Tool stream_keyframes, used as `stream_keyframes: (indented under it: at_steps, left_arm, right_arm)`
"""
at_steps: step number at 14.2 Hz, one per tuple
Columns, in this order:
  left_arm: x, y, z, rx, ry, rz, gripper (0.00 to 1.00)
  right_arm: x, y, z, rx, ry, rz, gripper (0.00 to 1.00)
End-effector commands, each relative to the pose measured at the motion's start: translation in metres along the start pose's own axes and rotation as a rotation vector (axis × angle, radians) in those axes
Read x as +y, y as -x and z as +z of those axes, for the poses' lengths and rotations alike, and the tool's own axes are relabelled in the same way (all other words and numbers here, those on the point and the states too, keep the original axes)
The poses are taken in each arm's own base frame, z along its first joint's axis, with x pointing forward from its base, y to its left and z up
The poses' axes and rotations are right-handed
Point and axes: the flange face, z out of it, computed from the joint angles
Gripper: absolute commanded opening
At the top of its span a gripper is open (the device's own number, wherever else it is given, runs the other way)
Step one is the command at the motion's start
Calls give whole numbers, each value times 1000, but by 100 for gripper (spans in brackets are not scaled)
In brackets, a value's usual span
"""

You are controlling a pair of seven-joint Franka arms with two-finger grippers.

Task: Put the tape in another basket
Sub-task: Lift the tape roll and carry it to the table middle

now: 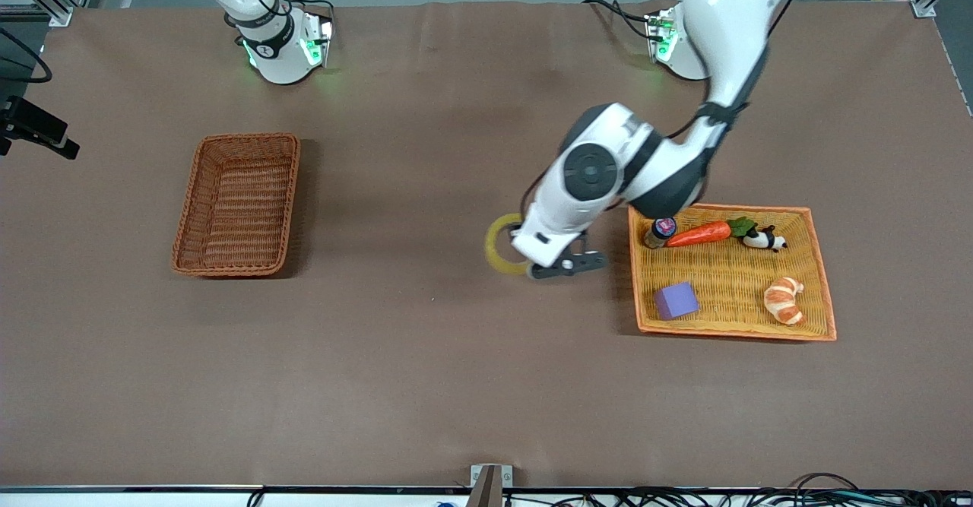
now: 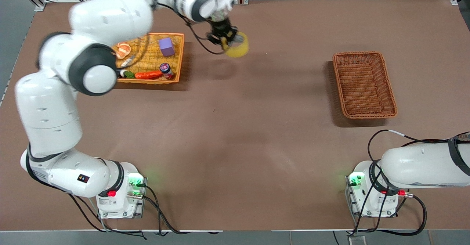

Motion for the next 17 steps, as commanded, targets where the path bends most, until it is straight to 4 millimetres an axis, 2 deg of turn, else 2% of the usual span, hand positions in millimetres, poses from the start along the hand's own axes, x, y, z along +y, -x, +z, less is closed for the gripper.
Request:
stream_keyframes:
  at_steps: [1, 3, 4, 5, 6, 7, 8, 9, 10, 13, 15, 17]
  left_arm:
    - [48, 23, 42, 59, 33, -33, 1]
    - [68, 44, 80, 86, 61, -50, 5]
    - [74, 52, 96, 95, 70, -47, 11]
    - [80, 60, 104, 107, 73, -31, 24]
    - [79, 60, 108, 125, 56, -28, 41]
    - [81, 64, 110, 141, 44, -15, 99]
    - [80, 62, 106, 152, 38, -11, 100]
    - [79, 58, 94, 160, 42, -16, 100]
    - [76, 52, 75, 172, 40, -23, 100]
    - [38, 12, -35, 231, -2, -75, 100]
    - [10, -9, -105, 273, 32, -127, 100]
    - [-33, -32, -165, 295, 31, -183, 100]
  right_arm:
    - [3, 1, -2, 1, -12, -9, 100]
    - [3, 1, -2, 1, -12, -9, 100]
    - [3, 0, -1, 0, -12, -9, 100]
    - [3, 1, -2, 1, -12, -9, 100]
    - [3, 0, -1, 0, -12, -9, 100]
    - [3, 1, -2, 1, -12, -9, 100]
    - [3, 0, -1, 0, -12, -9, 100]
    - [3, 1, -2, 1, -12, -9, 100]
    - [3, 0, -1, 0, -12, -7, 100]
    - [-2, 0, -1, 2, -20, -7, 100]
    - [-24, -4, 9, -12, -24, -40, 100]
    - [-64, -15, 29, -22, -25, -107, 100]
